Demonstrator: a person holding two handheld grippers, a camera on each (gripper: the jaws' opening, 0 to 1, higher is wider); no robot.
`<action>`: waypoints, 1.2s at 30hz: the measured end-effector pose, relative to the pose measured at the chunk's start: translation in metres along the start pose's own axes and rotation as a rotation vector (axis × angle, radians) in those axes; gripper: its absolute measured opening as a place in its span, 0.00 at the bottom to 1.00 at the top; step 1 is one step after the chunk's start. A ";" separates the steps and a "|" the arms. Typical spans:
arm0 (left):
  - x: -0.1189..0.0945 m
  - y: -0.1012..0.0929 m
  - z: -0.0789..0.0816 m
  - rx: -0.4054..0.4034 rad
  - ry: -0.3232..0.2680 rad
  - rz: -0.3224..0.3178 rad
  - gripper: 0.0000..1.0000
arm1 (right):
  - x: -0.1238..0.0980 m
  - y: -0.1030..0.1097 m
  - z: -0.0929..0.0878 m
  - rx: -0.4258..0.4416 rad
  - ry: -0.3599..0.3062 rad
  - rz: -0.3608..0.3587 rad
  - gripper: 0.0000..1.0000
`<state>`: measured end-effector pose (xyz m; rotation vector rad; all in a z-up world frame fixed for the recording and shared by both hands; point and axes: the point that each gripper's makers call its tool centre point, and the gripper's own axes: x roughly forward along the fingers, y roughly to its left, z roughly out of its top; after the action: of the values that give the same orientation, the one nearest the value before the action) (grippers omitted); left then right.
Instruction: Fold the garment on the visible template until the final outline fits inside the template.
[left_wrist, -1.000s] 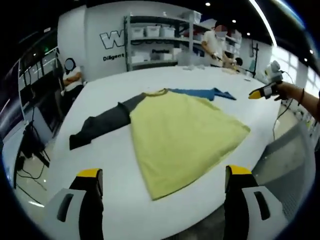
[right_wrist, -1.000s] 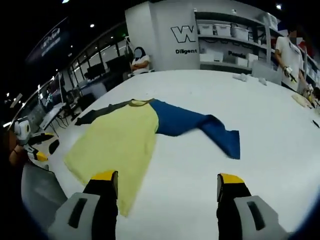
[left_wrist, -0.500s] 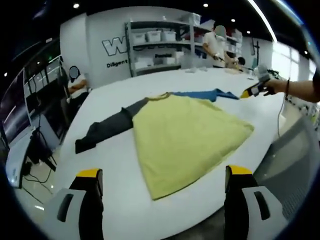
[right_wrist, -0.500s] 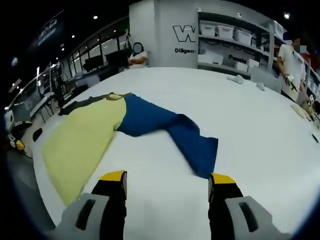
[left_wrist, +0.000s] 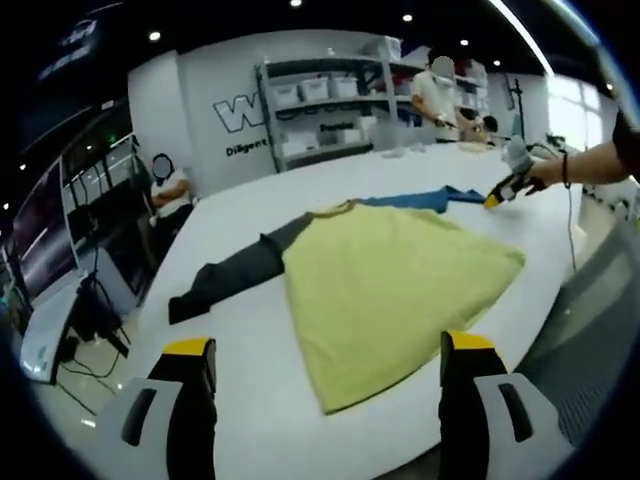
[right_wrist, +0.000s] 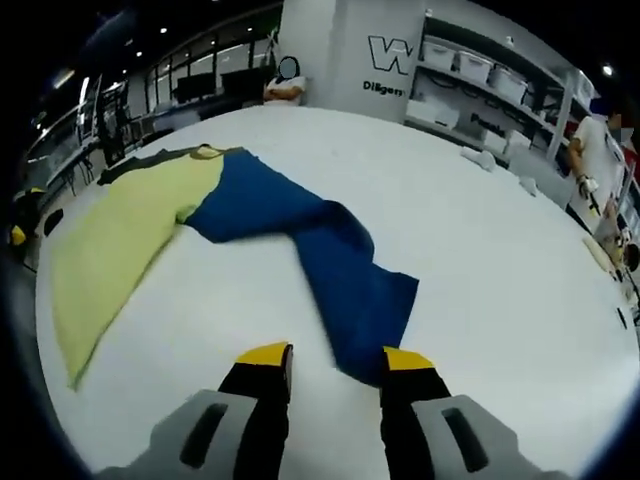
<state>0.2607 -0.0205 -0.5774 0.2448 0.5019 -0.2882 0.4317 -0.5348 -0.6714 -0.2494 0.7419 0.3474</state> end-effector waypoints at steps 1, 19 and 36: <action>0.000 0.000 0.000 -0.001 0.000 0.002 0.90 | 0.000 0.000 0.000 0.005 -0.001 0.002 0.23; -0.004 0.002 0.004 -0.049 -0.025 0.007 0.89 | -0.030 0.001 0.011 0.053 0.011 0.008 0.00; -0.001 0.004 0.004 -0.048 -0.037 0.004 0.90 | -0.057 -0.019 0.064 0.063 0.006 0.000 0.00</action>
<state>0.2625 -0.0182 -0.5727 0.1932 0.4711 -0.2763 0.4397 -0.5428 -0.5845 -0.1908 0.7572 0.3224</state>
